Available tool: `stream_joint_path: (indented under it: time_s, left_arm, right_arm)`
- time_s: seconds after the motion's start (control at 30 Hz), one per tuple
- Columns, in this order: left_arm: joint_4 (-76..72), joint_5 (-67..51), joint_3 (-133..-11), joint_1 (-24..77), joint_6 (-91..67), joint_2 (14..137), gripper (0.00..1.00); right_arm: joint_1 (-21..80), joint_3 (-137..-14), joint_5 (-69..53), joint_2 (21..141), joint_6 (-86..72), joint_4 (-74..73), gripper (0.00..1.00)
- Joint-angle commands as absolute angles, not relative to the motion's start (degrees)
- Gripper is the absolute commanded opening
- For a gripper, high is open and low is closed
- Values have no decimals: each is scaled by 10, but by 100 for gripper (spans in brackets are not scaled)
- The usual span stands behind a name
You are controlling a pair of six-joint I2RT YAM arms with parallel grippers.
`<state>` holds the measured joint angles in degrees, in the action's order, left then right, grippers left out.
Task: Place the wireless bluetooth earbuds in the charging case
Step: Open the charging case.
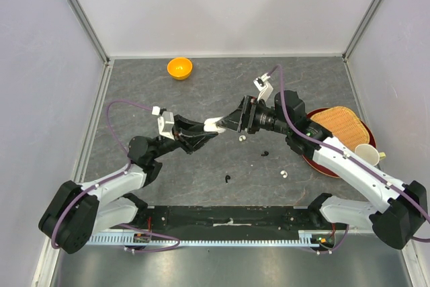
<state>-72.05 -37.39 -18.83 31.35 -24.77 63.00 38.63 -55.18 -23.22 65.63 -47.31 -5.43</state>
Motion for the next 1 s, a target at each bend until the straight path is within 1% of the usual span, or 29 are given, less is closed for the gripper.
stream_joint_path:
  time_s: [0.0, 0.23, 0.37, 0.53, 0.67, 0.8, 0.83, 0.9, 0.97]
  left_arm:
    - [-737, -425, -203, 327, -223, 616, 2]
    - [-735, -406, -197, 326, -215, 611, 2]
    - [-718, -368, -187, 327, -183, 596, 2]
    - [-705, -328, -186, 328, -154, 581, 2]
    - [-707, -315, -191, 327, -145, 584, 2]
    - [-711, -320, -203, 328, -150, 591, 2]
    - [-713, -321, -205, 328, -153, 592, 2]
    - [-717, -323, -207, 328, -155, 596, 2]
    - [-717, -323, -208, 328, -156, 598, 2]
  right_arm:
    - [380, -548, -232, 658, -515, 36, 79]
    - [373, -545, -247, 660, -529, 43, 83]
    - [369, -540, -285, 655, -557, 59, 85]
    - [367, -530, -293, 634, -578, 65, 90]
    - [366, -517, -314, 633, -604, 88, 90]
    - [367, -506, -329, 641, -625, 120, 86]
    - [367, -505, -331, 645, -629, 124, 82]
    - [367, -501, -344, 655, -639, 141, 78]
    - [367, -496, -347, 663, -645, 150, 76]
